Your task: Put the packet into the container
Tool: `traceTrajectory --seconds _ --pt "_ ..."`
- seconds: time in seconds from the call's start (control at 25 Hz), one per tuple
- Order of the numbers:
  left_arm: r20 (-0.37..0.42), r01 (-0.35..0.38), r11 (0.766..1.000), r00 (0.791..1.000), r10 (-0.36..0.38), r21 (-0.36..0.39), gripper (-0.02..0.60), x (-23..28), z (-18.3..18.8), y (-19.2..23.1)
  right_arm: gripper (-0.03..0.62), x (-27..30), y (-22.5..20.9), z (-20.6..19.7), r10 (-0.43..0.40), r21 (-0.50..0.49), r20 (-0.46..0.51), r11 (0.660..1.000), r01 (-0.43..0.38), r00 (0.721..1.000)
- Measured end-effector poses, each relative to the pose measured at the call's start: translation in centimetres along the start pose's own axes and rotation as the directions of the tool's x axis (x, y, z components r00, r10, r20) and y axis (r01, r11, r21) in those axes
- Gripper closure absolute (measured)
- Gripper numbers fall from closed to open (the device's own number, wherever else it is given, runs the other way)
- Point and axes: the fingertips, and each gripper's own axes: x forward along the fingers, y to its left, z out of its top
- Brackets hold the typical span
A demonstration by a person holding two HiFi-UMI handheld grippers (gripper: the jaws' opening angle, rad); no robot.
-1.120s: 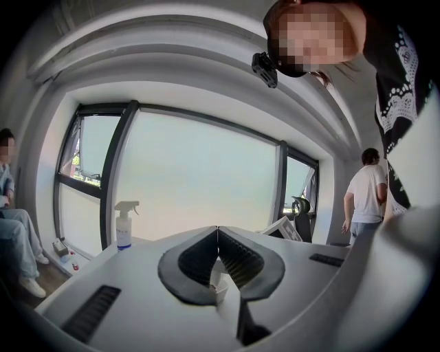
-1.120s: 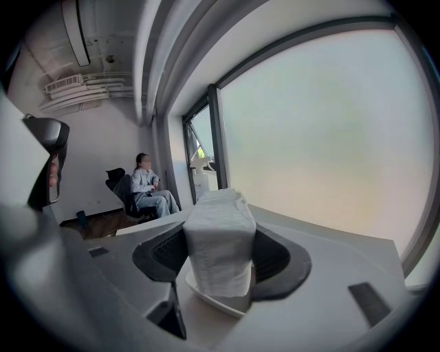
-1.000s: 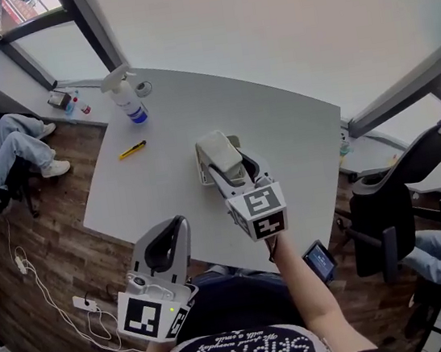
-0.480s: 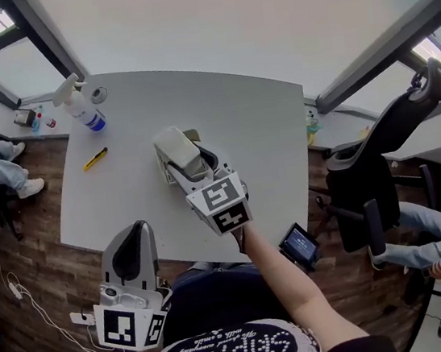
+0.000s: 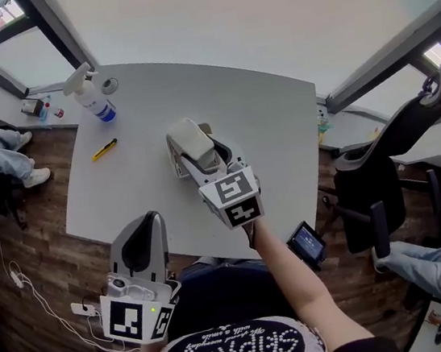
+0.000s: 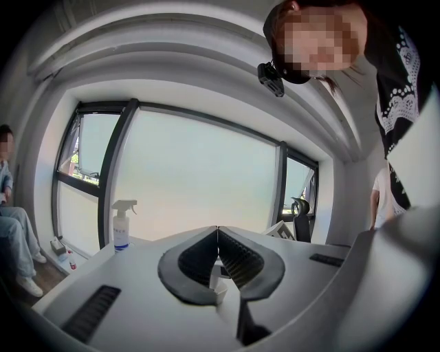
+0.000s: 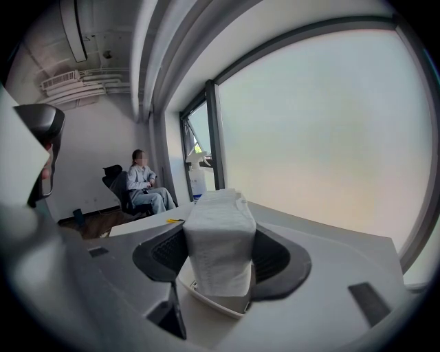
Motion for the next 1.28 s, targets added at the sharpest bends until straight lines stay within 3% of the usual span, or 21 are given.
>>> traceTrajectory --seconds 1.28 --pt "-0.054 0.025 0.999 0.998 -0.027 -0.041 0.574 2.1 -1.9 1.2 0.327 3.7 -0.8 -4.8 -0.016 0.005 -0.125 1.0 0.017 0.992"
